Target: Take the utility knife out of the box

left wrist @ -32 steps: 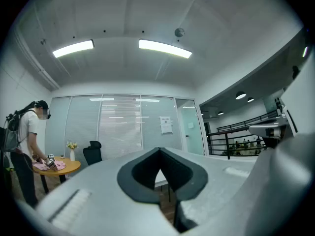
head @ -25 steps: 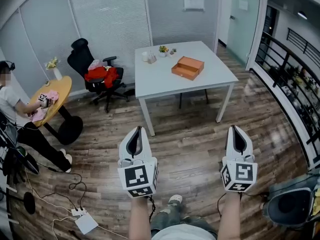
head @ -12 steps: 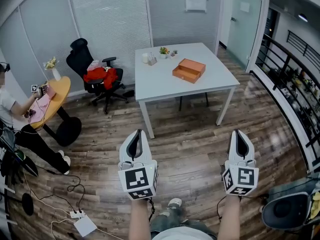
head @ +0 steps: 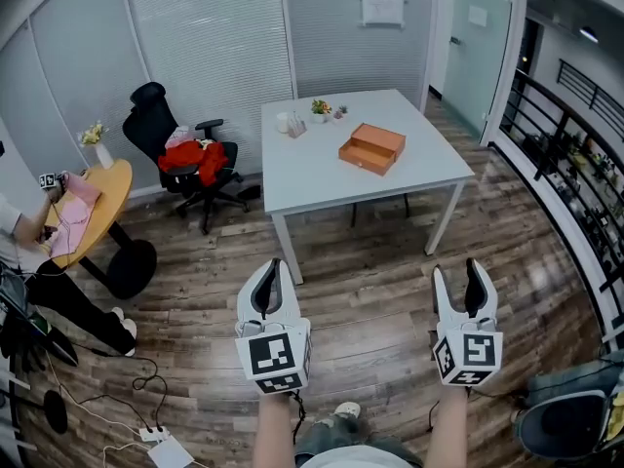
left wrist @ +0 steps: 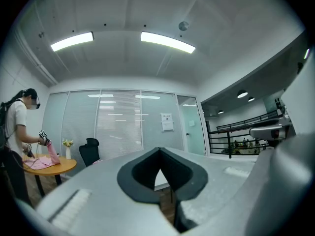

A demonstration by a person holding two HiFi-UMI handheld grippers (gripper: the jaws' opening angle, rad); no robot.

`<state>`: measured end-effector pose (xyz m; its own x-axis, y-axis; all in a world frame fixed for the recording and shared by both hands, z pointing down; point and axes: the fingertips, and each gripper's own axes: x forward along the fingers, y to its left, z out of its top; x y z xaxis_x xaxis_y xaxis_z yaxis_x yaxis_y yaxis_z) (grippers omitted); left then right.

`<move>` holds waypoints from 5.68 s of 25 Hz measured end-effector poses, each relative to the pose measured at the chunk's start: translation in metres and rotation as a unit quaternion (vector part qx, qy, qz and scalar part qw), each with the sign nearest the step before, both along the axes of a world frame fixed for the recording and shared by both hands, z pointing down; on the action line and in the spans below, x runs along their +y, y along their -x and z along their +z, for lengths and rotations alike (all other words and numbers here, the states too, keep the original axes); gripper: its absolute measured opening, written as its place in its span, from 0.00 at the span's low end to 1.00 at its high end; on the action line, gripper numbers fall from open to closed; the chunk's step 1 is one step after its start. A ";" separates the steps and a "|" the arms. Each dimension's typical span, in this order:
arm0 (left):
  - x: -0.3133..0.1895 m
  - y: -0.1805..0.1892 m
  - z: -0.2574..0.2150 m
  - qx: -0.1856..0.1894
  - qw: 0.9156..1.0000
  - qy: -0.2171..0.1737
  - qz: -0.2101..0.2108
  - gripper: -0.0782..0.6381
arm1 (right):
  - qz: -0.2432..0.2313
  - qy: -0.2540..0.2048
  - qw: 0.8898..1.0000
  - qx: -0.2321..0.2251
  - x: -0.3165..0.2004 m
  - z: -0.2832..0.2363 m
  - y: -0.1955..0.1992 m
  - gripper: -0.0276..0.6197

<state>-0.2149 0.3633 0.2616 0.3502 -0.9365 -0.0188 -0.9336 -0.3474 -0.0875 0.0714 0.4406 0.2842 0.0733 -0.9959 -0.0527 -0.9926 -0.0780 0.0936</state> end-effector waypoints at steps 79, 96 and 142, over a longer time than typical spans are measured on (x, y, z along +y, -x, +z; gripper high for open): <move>-0.534 -0.139 0.050 -0.004 0.994 0.056 -0.090 0.11 | -0.127 0.070 0.989 -0.002 -0.600 0.050 -0.142 0.39; -0.657 -0.120 0.058 -0.010 0.995 0.068 -0.071 0.11 | -0.133 0.099 0.986 0.016 -0.719 0.064 -0.115 0.39; -0.692 -0.155 0.217 -0.042 0.963 0.253 -0.085 0.11 | -0.311 0.390 0.860 0.107 -0.744 0.277 -0.115 0.40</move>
<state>-0.0604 -0.3282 0.4787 0.1723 -0.8619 0.4768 -0.9777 -0.2087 -0.0240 0.1864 -0.3032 0.5610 -0.4142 -0.5773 0.7037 -0.7737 0.6305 0.0618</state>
